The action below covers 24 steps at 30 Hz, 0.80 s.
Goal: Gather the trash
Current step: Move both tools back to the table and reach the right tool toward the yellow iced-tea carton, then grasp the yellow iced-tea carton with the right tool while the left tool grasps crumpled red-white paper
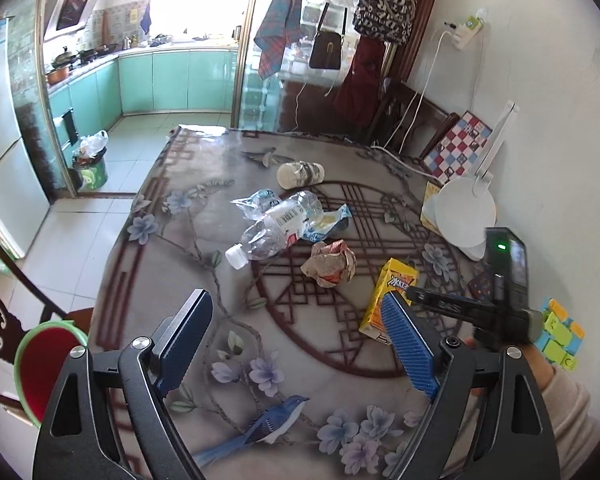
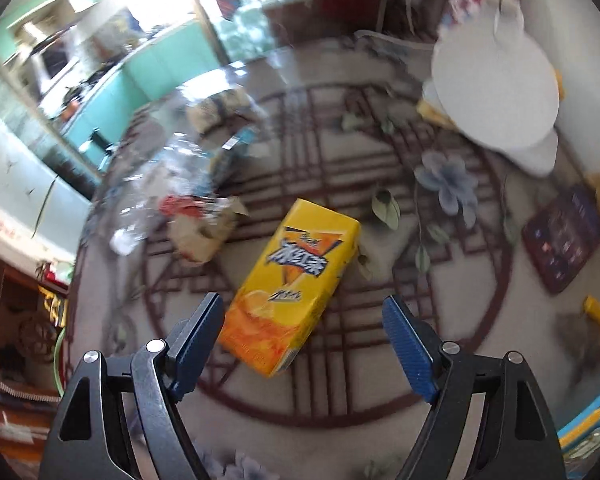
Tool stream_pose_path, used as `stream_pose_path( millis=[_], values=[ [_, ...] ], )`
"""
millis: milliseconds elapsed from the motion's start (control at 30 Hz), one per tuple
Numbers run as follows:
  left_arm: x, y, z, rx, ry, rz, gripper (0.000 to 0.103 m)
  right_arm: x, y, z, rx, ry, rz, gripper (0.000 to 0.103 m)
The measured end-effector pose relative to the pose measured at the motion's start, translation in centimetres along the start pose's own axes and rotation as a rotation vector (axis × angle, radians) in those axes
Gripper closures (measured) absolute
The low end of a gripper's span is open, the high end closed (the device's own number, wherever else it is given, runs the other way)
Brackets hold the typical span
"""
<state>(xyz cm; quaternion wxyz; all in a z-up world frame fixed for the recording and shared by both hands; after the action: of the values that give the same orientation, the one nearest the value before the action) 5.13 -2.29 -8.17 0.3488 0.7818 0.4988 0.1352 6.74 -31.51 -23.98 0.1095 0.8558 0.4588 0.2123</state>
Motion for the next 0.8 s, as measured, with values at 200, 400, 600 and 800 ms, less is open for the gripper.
stream_pose_path(
  millis=[200,400,600,800],
  values=[
    [-0.4,0.3,1.4,0.029,0.035,0.008,0.017,2.3,0.2,4.9,0.06,-0.034,0.032,0.022],
    [-1.3,1.1,3.8,0.042,0.044,0.044,0.017,1.4,-0.1,5.8,0.075,0.016,0.08,0.029],
    [-3.9,1.7,9.9,0.086,-0.002,0.11,0.017,-0.6,-0.2,0.7,-0.025,0.083,0.03,0.03],
    [-6.6,1.6,17.9,0.164,-0.049,0.152,0.017,-2.9,-0.1,-4.7,-0.101,0.029,-0.011,0.03]
  ],
)
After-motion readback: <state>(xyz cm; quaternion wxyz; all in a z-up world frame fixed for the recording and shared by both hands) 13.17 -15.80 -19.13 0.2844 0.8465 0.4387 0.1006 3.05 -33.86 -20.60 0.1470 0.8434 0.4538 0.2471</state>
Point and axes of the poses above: each gripper's, at about its wrist camera, not at the fingertips, and z roughly the way its jaws point, x to its left, y to its top, the point moved 3 cm from there along z, roughly the way its jaws point, and after that the axes turned 5 degrees about z, right-handed, at the moved point
